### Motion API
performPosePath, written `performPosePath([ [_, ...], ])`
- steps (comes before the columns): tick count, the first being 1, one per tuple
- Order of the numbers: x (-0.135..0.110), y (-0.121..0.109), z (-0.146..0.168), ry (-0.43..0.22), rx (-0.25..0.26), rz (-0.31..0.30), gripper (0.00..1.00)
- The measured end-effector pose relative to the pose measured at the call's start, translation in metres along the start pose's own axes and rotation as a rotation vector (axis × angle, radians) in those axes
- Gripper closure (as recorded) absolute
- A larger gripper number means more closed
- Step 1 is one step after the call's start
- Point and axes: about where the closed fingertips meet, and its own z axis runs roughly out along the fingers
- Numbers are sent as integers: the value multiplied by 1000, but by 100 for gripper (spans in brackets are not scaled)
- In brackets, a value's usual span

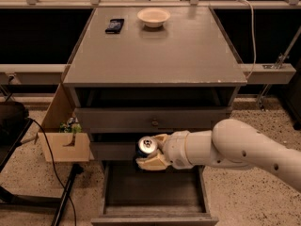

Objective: Place pepsi can into bottom drawer

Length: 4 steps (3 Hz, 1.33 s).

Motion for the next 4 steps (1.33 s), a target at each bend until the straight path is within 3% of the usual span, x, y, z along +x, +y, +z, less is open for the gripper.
performPosePath([
  [1, 28, -11, 10, 30, -5, 3, 100],
  [4, 141, -42, 60, 82, -29, -3, 100],
])
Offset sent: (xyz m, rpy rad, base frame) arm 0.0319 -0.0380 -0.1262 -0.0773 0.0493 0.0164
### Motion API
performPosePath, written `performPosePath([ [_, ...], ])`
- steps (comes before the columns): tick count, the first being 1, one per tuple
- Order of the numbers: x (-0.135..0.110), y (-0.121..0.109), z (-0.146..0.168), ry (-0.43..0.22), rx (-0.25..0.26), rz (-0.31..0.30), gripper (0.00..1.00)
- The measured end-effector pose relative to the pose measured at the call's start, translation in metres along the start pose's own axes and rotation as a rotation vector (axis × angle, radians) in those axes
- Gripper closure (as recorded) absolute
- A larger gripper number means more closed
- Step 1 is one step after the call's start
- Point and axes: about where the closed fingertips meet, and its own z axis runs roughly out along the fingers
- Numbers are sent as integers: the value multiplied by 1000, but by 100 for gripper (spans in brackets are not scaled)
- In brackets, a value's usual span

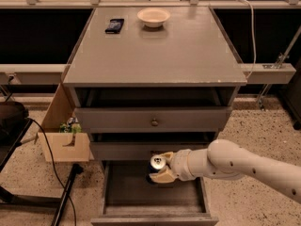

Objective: Place pepsi can into bottom drawer

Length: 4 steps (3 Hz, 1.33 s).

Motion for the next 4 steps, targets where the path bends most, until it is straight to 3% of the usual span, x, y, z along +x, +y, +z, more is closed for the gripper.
performPosePath([
  [1, 9, 0, 4, 12, -10, 2, 100],
  [3, 76, 4, 39, 59, -53, 35, 100],
  [4, 126, 0, 66, 43, -73, 20, 100],
])
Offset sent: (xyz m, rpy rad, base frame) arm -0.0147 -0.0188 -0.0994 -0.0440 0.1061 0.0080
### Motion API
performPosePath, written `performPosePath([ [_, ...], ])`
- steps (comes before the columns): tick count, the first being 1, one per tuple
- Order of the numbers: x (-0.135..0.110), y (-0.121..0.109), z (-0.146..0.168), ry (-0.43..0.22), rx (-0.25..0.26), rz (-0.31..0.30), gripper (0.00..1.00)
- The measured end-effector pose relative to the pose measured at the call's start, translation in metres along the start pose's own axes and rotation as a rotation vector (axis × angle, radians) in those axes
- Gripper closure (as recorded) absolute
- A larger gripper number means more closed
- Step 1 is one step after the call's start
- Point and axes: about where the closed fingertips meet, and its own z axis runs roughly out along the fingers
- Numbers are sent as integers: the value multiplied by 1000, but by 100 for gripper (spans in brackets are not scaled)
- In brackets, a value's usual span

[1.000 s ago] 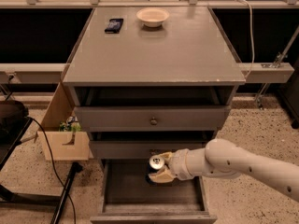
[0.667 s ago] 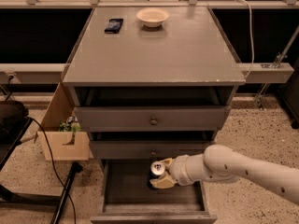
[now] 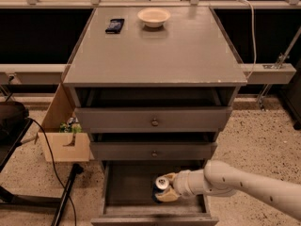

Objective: Place pepsi can into bottom drawer

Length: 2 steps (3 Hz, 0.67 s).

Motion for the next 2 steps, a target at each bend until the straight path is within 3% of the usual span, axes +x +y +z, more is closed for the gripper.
performPosePath([
  [1, 36, -6, 27, -18, -17, -17, 100],
  [2, 38, -7, 29, -19, -14, -23, 100],
])
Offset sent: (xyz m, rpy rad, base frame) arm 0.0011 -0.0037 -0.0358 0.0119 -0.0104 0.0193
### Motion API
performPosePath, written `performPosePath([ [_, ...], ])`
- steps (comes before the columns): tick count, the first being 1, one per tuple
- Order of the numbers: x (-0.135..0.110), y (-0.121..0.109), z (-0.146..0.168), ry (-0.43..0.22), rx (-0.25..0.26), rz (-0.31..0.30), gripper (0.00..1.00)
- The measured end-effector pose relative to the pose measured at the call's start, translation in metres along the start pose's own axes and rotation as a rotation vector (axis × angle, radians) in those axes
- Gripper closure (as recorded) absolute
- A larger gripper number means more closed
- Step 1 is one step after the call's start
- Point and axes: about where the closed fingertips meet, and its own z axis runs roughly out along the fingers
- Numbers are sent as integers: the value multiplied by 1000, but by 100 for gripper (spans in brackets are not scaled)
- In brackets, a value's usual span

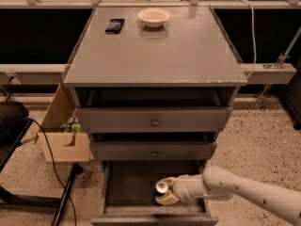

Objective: Place pepsi can into bottom drawer

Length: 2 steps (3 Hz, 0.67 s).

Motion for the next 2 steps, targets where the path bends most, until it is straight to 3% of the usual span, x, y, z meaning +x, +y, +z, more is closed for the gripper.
performPosePath([
  [1, 7, -3, 5, 0, 6, -17, 100],
  [2, 30, -20, 24, 14, 6, -44, 100],
])
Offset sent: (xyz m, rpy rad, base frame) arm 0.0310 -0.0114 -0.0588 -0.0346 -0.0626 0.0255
